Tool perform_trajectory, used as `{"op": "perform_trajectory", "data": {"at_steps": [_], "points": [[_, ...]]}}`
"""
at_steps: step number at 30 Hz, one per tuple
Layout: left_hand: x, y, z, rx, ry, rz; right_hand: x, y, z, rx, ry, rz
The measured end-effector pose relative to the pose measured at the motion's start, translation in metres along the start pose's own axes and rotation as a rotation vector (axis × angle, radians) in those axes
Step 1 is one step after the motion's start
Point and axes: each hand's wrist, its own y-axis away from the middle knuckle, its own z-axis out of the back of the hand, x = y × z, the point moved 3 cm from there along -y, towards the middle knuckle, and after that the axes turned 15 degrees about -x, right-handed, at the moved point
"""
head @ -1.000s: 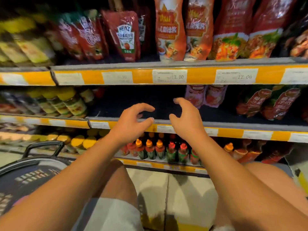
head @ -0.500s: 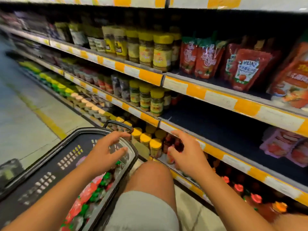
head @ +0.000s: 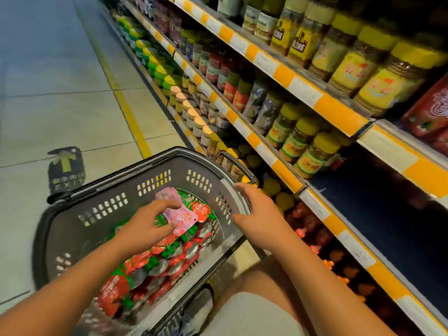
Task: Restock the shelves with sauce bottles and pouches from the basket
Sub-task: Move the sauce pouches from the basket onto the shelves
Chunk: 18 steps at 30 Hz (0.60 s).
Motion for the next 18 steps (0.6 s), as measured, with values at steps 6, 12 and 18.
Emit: {"op": "perform_trajectory", "data": {"at_steps": [6,12,18], "points": [[0.045,-0.014,-0.009,-0.023,-0.009,0.084,0.024,-0.057,-0.068,0.136,0.057,0.008],[0.092,-0.023,-0.031,-0.078,-0.051,0.197,0.021,-0.088,-0.133,0.271,0.18,-0.041],[0.116,-0.029,-0.077,-0.016,-0.102,0.197,-0.028,-0.094,-0.173,0.284,0.307,-0.146]]}}
